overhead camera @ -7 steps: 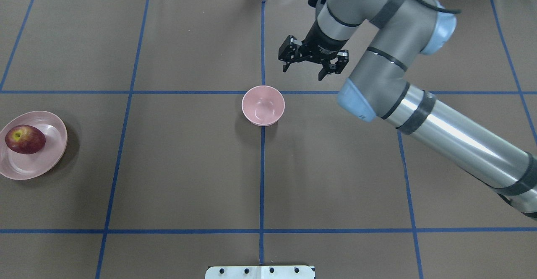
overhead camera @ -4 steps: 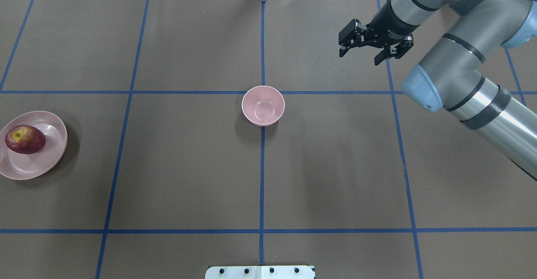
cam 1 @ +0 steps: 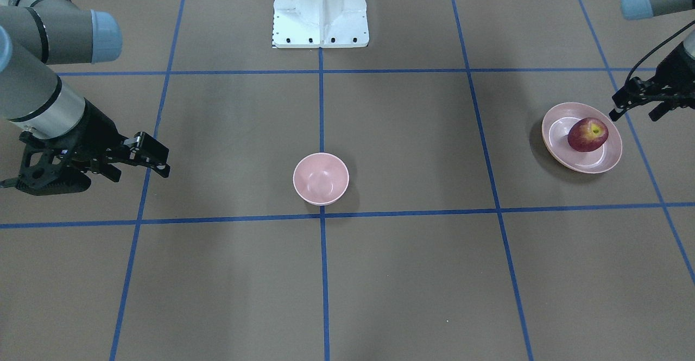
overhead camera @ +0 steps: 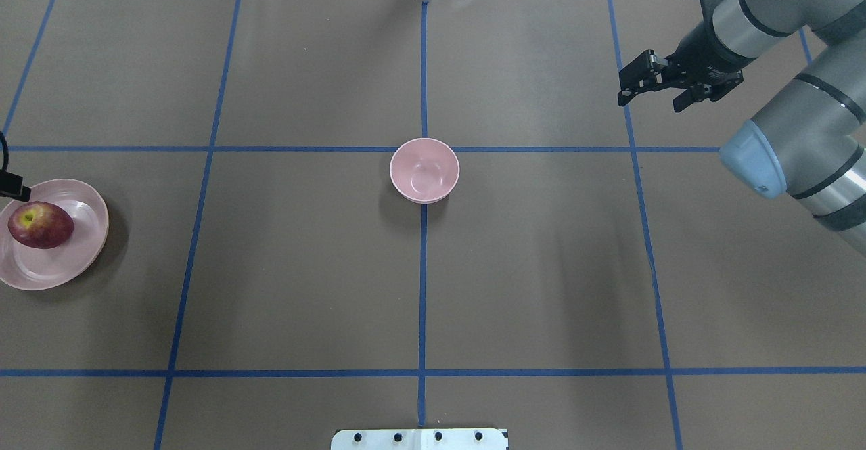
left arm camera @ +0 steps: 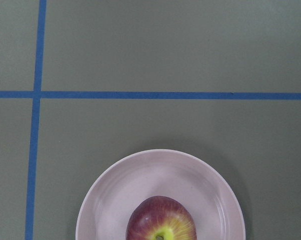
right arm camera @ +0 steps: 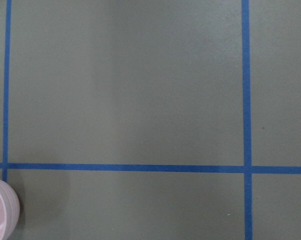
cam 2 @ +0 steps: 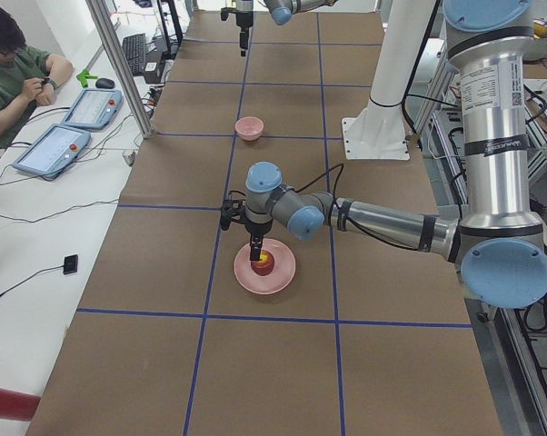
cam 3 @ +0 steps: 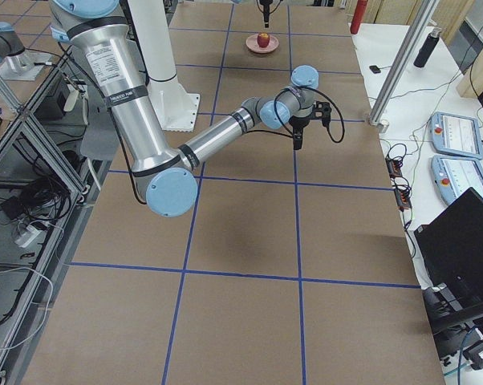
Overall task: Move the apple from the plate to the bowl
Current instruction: 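Lower the left gripper onto the apple on the pink plate and grasp it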
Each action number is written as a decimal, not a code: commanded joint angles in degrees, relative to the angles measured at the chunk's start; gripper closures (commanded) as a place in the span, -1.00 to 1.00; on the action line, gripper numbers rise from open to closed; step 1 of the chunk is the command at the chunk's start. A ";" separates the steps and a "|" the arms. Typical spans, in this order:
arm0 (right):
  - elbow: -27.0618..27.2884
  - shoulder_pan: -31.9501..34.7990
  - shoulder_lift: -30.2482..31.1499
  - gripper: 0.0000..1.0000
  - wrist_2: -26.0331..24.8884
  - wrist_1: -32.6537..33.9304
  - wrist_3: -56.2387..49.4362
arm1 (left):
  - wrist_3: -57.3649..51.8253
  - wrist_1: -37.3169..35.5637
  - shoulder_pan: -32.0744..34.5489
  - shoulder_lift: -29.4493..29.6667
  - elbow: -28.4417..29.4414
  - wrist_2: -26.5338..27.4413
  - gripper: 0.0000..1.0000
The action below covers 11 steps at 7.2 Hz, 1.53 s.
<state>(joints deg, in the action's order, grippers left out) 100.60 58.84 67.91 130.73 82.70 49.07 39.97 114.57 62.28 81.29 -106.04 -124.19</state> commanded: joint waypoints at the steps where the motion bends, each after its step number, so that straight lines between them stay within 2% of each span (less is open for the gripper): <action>1: 0.21 0.05 0.65 -1.00 -0.04 0.00 -0.47 | 1.51 3.10 -2.42 0.18 2.75 1.41 -0.96; 3: 0.21 -0.04 0.56 -1.00 0.13 0.00 -0.47 | 1.68 9.50 -3.03 1.05 8.81 1.41 -0.96; 11: 0.21 0.05 0.73 -1.00 0.58 0.00 -0.47 | 3.00 9.71 -6.37 2.29 10.94 1.32 -0.96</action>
<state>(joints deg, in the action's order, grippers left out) 100.73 58.89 68.64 131.34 82.70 48.60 43.04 124.22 56.89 83.54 -95.82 -122.87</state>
